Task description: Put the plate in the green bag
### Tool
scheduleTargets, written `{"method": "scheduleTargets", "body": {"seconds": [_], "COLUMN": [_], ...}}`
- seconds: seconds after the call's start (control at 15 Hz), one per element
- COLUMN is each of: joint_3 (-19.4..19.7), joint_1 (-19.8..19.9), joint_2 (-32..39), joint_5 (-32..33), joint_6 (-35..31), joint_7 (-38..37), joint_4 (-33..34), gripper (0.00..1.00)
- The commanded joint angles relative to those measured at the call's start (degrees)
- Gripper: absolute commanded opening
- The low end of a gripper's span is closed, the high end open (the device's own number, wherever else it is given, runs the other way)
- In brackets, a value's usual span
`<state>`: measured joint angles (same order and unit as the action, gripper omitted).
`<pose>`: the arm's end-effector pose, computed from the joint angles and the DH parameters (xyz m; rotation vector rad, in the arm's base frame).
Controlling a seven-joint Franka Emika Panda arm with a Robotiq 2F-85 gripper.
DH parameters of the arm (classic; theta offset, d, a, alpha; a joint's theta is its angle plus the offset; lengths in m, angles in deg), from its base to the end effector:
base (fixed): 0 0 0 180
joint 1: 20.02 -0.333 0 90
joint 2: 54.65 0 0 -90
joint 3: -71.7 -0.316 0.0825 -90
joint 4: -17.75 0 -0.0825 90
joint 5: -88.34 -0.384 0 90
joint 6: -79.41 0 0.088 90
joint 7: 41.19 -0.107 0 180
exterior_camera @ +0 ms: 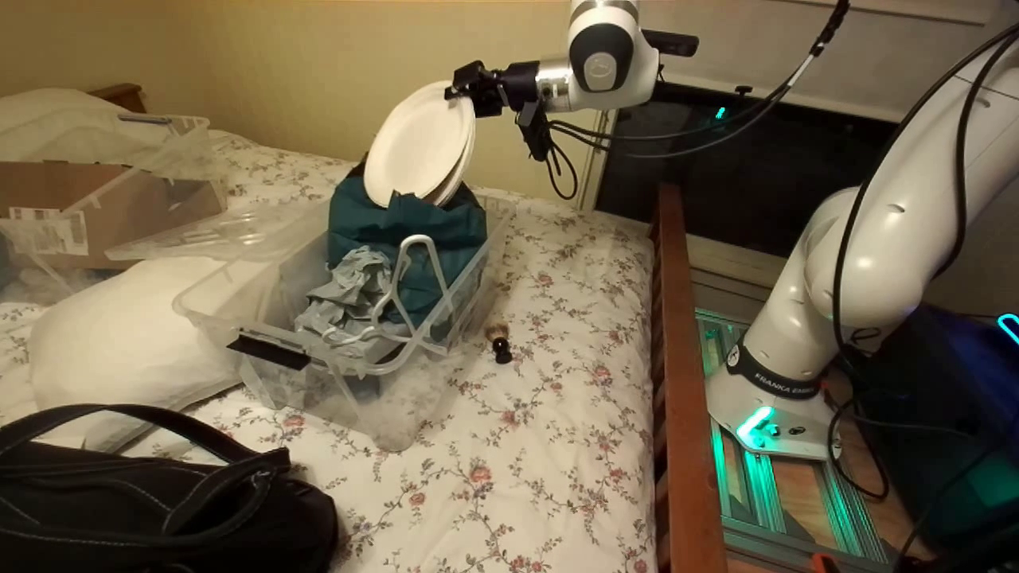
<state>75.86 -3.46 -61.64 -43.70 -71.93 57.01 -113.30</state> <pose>0.4708 -0.1992 0.4190 -2.0026 0.7740 -1.5876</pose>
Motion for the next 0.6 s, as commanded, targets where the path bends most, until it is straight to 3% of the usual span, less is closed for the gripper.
{"method": "scheduleTargets", "body": {"seconds": [0.0, 0.33, 0.53], "joint_3": [-1.15, 0.01, -0.52], "joint_1": [-0.61, -4.75, -6.06], "joint_2": [2.64, -2.25, -6.46], "joint_5": [-2.37, 4.57, 16.96], "joint_6": [-2.29, -1.50, -4.26], "joint_7": [2.11, -5.34, -13.02], "joint_4": [3.79, 2.65, 0.51], "gripper": [0.33, 0.67, 0.88]}}
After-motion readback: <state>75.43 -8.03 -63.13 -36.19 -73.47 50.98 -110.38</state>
